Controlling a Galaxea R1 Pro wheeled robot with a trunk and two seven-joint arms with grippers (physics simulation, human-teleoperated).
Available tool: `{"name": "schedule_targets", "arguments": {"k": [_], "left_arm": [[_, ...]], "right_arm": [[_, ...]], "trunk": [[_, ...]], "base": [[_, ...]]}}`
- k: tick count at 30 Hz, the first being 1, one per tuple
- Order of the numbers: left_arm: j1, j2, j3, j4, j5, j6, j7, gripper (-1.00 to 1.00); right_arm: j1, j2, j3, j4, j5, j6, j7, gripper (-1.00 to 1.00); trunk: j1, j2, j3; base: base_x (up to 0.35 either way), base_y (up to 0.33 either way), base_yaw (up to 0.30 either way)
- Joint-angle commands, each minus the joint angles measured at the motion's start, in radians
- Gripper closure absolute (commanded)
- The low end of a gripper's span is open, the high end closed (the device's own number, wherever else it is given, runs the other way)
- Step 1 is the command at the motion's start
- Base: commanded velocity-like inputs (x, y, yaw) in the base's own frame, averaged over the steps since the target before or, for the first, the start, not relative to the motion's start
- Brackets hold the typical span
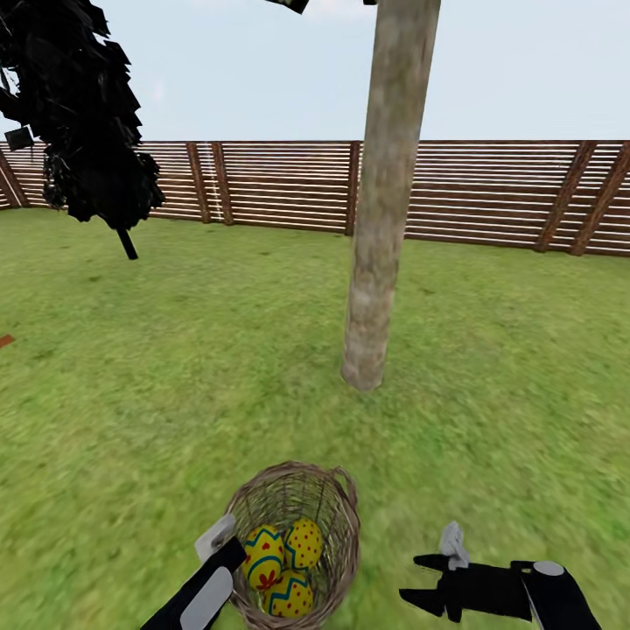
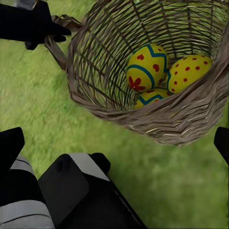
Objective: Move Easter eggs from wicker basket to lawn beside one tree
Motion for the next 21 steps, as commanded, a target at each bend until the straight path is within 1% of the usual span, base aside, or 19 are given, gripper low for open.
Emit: {"name": "schedule_targets", "arguments": {"k": [1,21], "left_arm": [[-0.001,0.001,-0.007,-0.002,0.008,-0.005,0.006,1.0],[-0.001,0.001,-0.007,0.0,0.008,-0.005,0.006,1.0]], "right_arm": [[0.0,0.001,-0.003,-0.001,0.004,0.01,0.006,-1.0],[0.0,0.006,0.0,0.0,0.009,0.008,0.003,-1.0]], "trunk": [[0.001,-0.001,-0.001],[0.001,-0.001,-0.001]], "base": [[0.341,0.0,0.0],[0.341,0.0,0.0]]}}
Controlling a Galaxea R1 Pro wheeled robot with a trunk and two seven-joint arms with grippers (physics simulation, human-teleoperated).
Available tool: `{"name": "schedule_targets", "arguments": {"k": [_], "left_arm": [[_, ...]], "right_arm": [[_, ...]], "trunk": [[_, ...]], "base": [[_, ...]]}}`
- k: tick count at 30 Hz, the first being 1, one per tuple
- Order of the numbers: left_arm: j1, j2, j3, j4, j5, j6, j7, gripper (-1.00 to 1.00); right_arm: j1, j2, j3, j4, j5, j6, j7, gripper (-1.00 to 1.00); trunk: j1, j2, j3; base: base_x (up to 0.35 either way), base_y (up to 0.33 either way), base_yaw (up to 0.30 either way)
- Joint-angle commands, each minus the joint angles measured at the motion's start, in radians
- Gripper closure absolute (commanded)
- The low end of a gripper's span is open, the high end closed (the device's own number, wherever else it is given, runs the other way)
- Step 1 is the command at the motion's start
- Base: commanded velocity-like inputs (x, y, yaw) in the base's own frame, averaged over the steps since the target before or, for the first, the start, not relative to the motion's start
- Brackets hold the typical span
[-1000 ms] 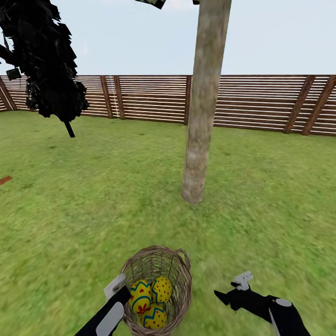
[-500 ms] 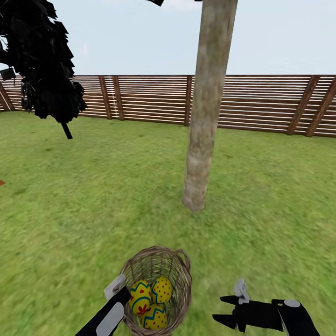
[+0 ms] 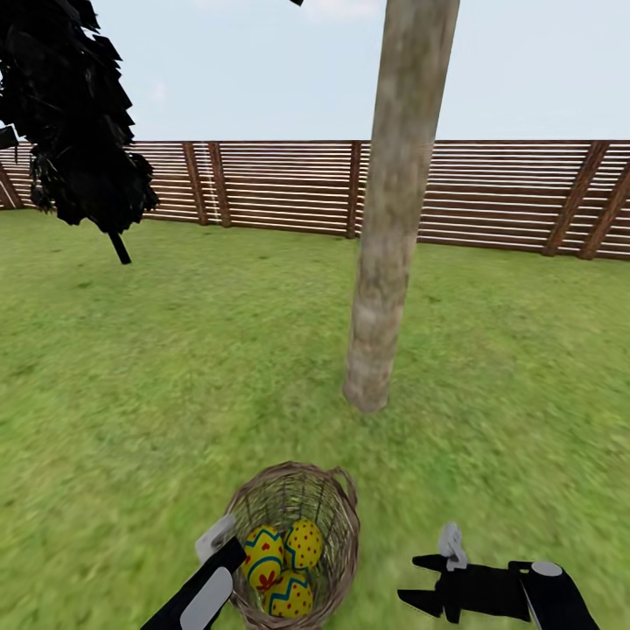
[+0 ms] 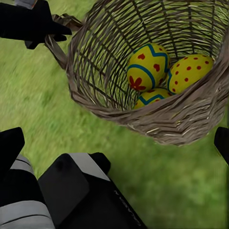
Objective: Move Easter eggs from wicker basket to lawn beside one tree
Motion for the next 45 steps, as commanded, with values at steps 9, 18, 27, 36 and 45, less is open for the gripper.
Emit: {"name": "schedule_targets", "arguments": {"k": [9,18,27,36,45], "left_arm": [[-0.001,0.001,-0.007,-0.001,0.008,-0.005,0.006,1.0],[-0.001,0.001,-0.007,-0.002,0.008,-0.005,0.006,1.0],[-0.001,0.001,-0.008,-0.001,0.008,-0.005,0.006,1.0],[-0.001,0.001,-0.007,-0.003,0.008,-0.005,0.006,1.0],[-0.001,0.003,-0.007,-0.004,0.008,-0.005,0.006,1.0]], "right_arm": [[-0.001,0.002,-0.005,0.0,-0.002,0.008,0.002,-1.0],[0.0,0.002,-0.006,0.0,-0.002,0.008,0.001,-1.0],[0.0,0.002,-0.006,-0.001,-0.002,0.008,0.001,-1.0],[0.0,0.002,-0.006,0.0,-0.002,0.007,0.001,-1.0],[-0.001,-0.083,-0.108,0.062,-0.011,0.013,-0.014,-1.0]], "trunk": [[0.001,-0.001,-0.001],[0.001,-0.001,-0.001],[0.001,-0.001,-0.001],[0.001,-0.001,-0.001],[0.001,-0.001,-0.001]], "base": [[0.341,0.0,0.0],[0.341,0.0,0.0],[0.341,0.0,0.0],[0.341,0.0,0.0],[0.341,0.0,0.0]]}}
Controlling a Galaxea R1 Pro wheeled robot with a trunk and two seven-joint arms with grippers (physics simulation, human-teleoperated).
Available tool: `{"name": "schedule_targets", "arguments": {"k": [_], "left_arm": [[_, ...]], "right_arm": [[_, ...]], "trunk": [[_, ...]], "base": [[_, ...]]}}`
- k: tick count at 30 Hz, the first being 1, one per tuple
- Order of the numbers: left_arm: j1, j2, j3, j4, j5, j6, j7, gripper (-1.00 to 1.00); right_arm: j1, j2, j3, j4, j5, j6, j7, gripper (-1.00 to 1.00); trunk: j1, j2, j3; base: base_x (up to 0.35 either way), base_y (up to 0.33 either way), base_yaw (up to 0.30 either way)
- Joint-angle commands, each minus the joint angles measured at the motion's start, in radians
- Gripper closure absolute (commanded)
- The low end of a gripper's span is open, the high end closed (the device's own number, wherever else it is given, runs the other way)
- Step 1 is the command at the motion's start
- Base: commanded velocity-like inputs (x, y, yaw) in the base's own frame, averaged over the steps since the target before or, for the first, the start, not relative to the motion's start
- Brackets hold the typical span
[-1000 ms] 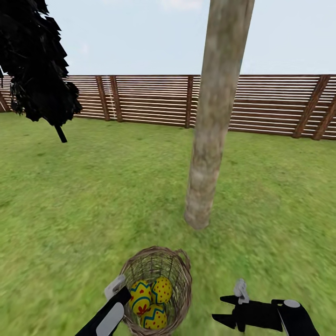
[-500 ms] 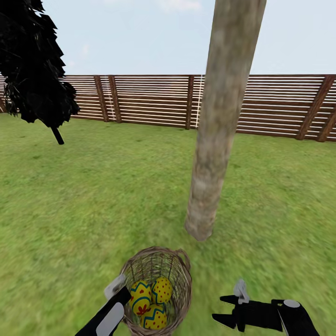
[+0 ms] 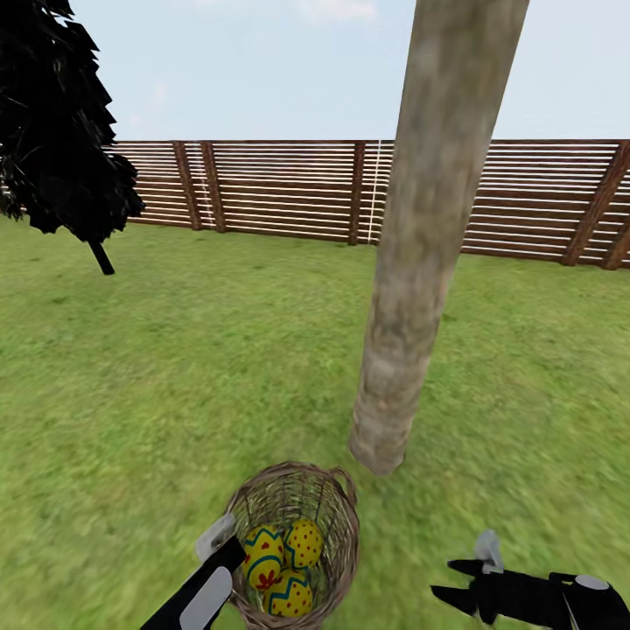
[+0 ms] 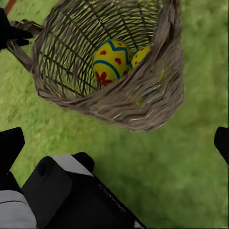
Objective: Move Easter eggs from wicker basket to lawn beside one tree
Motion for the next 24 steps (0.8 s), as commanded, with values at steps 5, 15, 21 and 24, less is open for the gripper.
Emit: {"name": "schedule_targets", "arguments": {"k": [5,15,21,24], "left_arm": [[-0.001,0.001,-0.008,-0.001,0.008,-0.005,0.006,1.0],[-0.001,0.005,-0.006,0.005,0.007,-0.007,0.006,1.0],[-0.001,0.005,-0.006,0.002,0.007,-0.007,0.006,1.0],[-0.001,0.005,-0.006,0.003,0.008,-0.007,0.006,1.0]], "right_arm": [[-0.002,-0.046,-0.228,0.0,-0.069,0.014,0.081,-1.0],[-0.002,-0.039,-0.223,0.0,-0.073,0.01,0.081,-1.0],[-0.002,-0.039,-0.223,0.0,-0.072,0.01,0.08,-1.0],[-0.002,-0.039,-0.223,0.0,-0.072,0.01,0.08,-1.0]], "trunk": [[0.001,-0.001,-0.001],[0.001,-0.001,-0.001],[0.001,-0.001,-0.001],[0.012,-0.022,-0.01]], "base": [[0.341,0.0,0.0],[0.233,0.0,0.0],[0.001,0.0,0.0],[0.0,0.0,0.0]]}}
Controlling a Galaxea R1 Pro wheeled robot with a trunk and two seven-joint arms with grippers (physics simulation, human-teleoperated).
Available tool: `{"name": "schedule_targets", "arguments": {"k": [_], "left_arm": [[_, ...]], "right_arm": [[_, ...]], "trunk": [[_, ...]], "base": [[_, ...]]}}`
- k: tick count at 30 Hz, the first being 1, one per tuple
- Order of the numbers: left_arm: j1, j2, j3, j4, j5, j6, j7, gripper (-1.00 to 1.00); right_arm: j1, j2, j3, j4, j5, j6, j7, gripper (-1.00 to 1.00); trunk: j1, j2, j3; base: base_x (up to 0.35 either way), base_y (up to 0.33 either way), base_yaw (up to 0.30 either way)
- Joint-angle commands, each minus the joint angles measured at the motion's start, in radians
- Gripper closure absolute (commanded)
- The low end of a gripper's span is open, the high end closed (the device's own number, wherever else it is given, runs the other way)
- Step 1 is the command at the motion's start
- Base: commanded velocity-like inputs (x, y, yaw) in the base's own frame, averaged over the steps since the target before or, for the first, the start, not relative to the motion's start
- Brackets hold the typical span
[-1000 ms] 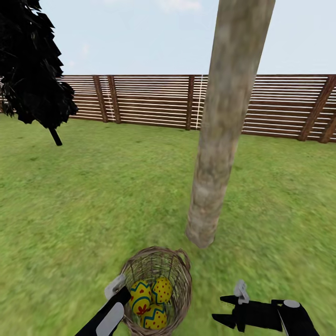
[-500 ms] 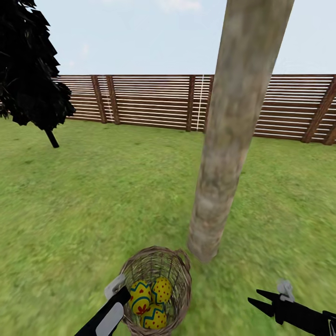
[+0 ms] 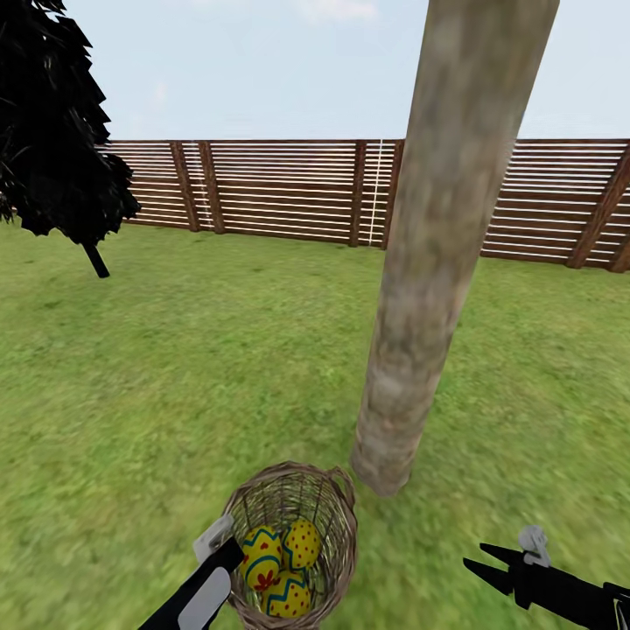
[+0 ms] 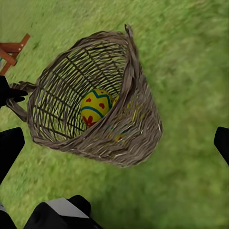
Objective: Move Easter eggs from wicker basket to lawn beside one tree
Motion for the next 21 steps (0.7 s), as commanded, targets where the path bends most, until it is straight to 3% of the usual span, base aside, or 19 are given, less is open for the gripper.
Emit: {"name": "schedule_targets", "arguments": {"k": [1,7,15,21], "left_arm": [[-0.001,0.001,-0.008,-0.001,0.008,-0.005,0.006,1.0],[-0.001,0.001,-0.008,0.0,0.006,-0.007,0.005,1.0],[-0.001,0.002,-0.008,0.0,0.005,-0.007,0.005,1.0],[-0.001,0.001,-0.008,0.0,0.006,-0.005,0.006,1.0]], "right_arm": [[-0.001,0.001,-0.003,-0.001,0.006,0.011,0.006,-1.0],[-0.001,0.002,-0.003,-0.001,0.009,0.009,-0.001,-1.0],[-0.001,0.002,-0.003,-0.001,0.009,0.009,-0.003,-1.0],[-0.001,0.001,-0.003,-0.001,0.008,0.009,-0.001,-1.0]], "trunk": [[0.004,-0.008,-0.004],[0.008,-0.015,-0.007],[0.008,-0.015,-0.007],[0.015,-0.029,-0.014]], "base": [[0.0,0.0,0.0],[0.02,0.0,0.0],[0.302,0.0,0.0],[0.025,0.0,0.0]]}}
